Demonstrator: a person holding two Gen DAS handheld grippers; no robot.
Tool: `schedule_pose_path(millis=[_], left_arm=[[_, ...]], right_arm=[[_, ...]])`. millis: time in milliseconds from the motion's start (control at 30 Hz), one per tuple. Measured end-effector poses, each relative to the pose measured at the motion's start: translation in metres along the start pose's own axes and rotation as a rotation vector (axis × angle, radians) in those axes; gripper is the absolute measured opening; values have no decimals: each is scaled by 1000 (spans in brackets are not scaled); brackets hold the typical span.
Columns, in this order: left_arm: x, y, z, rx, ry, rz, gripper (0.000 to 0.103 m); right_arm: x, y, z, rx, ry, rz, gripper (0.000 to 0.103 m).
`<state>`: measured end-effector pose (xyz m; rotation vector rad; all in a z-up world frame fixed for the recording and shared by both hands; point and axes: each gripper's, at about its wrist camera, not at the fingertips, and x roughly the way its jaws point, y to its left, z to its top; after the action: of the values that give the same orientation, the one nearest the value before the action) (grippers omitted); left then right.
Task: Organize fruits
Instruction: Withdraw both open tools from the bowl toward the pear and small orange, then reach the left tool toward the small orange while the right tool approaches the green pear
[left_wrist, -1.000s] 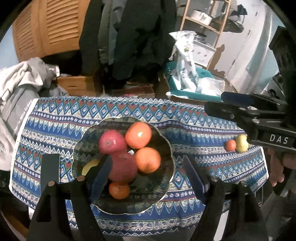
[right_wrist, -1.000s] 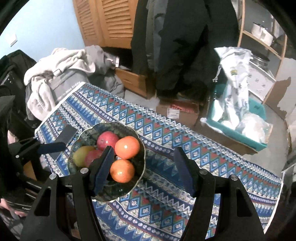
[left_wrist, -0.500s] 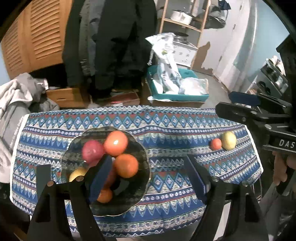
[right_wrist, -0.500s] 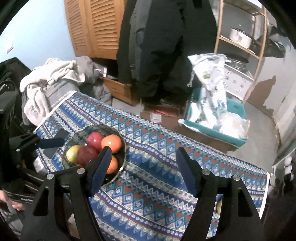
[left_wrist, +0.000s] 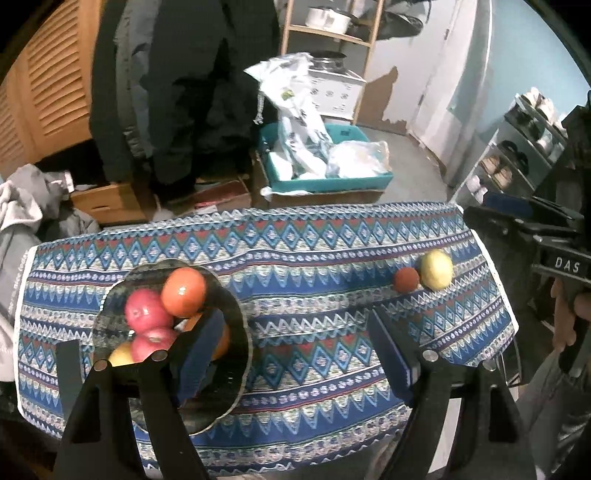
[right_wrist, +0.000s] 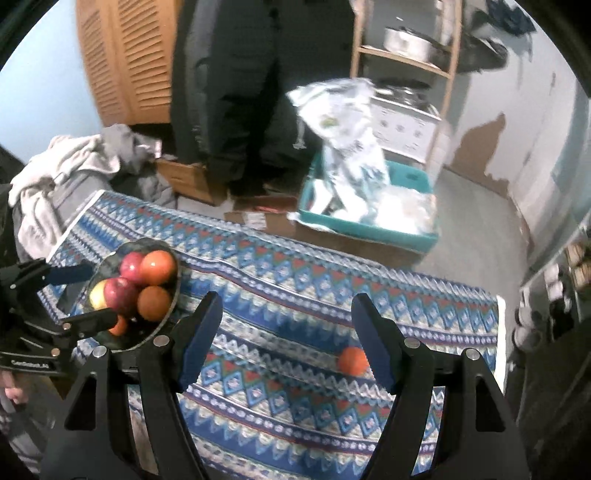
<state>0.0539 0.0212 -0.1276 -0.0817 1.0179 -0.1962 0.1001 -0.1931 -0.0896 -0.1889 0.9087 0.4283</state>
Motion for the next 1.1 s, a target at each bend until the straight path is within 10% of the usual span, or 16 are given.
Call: schedule_pose_path(millis=[1100], left_arm=[[91, -115, 45, 158, 91, -32, 82]], right_arm=[[40, -144, -64, 219, 150, -86, 77]])
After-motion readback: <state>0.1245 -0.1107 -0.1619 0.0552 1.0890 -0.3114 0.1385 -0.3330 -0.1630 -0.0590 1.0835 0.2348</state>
